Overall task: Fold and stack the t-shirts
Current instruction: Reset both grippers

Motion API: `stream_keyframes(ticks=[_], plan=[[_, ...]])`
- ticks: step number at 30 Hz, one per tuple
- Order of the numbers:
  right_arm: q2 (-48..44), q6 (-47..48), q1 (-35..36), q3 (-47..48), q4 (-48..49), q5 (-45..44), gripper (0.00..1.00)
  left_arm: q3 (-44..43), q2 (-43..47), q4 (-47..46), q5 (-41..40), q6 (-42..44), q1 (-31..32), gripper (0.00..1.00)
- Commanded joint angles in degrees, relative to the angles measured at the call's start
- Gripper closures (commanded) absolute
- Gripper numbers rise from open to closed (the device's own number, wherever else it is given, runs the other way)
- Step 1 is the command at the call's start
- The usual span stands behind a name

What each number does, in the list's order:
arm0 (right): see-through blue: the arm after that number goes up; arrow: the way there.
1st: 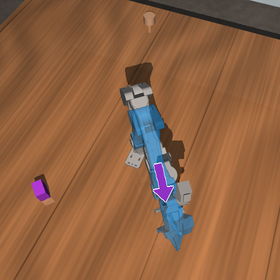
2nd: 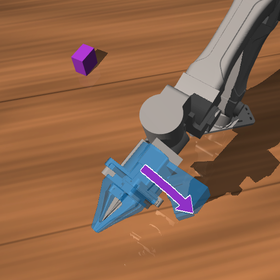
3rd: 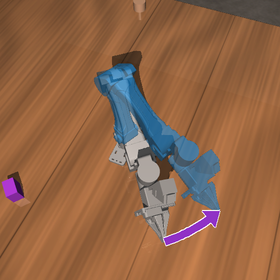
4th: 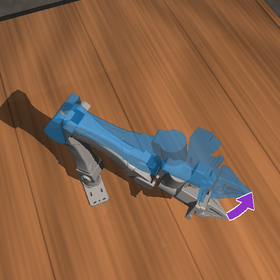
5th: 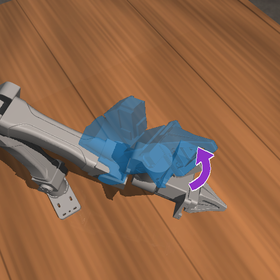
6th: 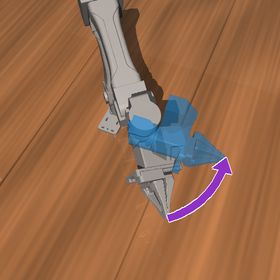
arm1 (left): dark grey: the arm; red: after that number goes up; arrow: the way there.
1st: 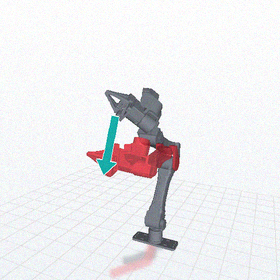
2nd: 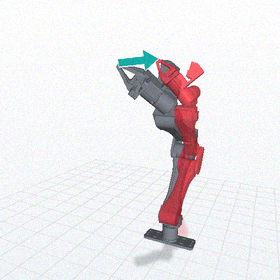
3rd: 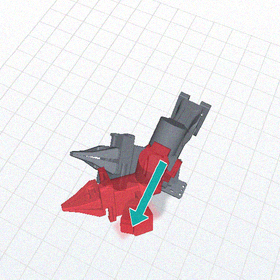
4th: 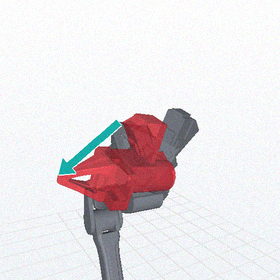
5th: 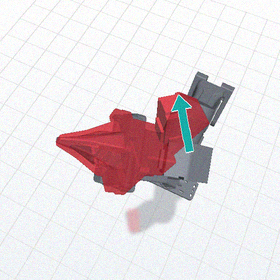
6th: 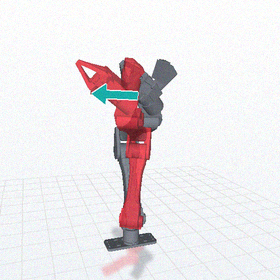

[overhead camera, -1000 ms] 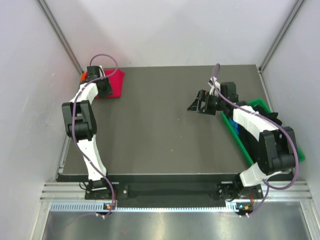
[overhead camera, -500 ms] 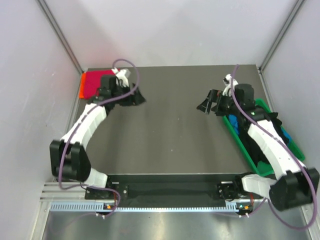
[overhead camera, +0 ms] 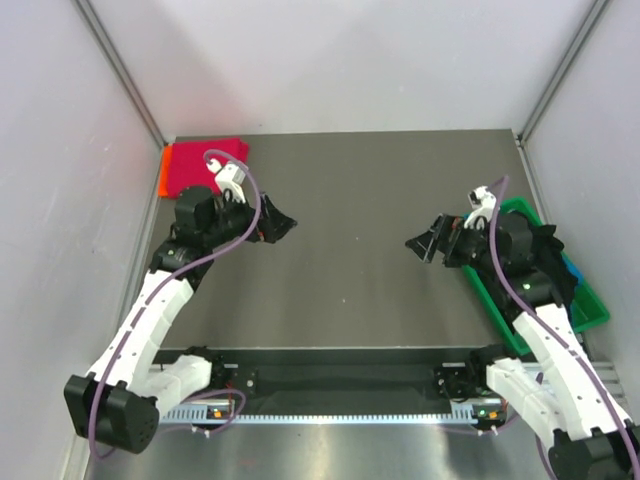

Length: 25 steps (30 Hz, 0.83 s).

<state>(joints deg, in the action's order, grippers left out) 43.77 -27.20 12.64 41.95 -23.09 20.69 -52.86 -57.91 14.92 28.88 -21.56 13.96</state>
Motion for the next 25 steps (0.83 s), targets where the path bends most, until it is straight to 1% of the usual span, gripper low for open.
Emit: stream_keyframes(ticks=[1, 9, 14, 25], plan=[[-3.69, -2.24, 0.01, -0.03, 5.34, -0.73, 0.00, 1.18, 1.31, -5.25, -0.15, -1.46, -0.07, 0.01], [-1.32, -1.10, 0.10, 0.94, 4.46, -0.74, 0.01, 1.53, 3.85, -4.90, -1.29, -2.26, -0.16, 0.01], [-1.93, -0.57, 0.10, 0.85, 4.72, -2.58, 0.00, 1.09, 5.17, -4.81, -2.07, -2.17, -0.16, 0.01], [-1.93, 1.27, 0.01, 3.49, 5.60, -3.72, 0.00, 1.00, 5.62, -5.25, -3.13, -2.43, -0.16, 0.01]])
